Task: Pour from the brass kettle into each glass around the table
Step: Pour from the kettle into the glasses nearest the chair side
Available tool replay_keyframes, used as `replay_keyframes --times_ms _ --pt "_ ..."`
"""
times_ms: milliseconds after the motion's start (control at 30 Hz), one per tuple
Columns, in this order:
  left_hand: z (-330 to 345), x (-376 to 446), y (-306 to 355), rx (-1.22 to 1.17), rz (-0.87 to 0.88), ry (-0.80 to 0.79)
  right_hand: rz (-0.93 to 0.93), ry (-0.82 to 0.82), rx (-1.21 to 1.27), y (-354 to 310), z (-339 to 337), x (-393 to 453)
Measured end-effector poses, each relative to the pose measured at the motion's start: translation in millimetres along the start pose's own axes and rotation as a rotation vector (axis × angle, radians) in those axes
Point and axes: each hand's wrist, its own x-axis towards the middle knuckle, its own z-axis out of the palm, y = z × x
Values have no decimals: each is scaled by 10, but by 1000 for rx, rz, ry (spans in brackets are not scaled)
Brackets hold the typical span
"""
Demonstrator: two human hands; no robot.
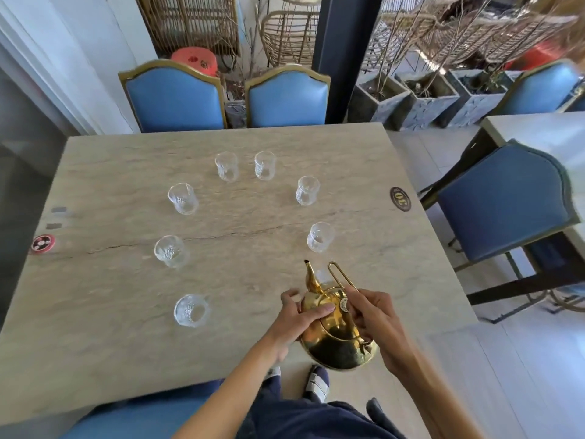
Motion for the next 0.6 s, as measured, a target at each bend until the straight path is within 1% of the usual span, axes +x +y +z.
replay_keyframes --times_ms 200,300,467,600 --pt "531 113 -385 -66 -60 8 10 3 -46 329 -439 -91" --pt "725 119 -447 -84 -79 -16 33 22 -80 427 -578 -79" --pt "857 224 -546 -86 -105 -52 55 6 -108 493 -693 -45" --pt "868 370 -691 -91 -110 -22 71 -9 -148 494 -707 -10"
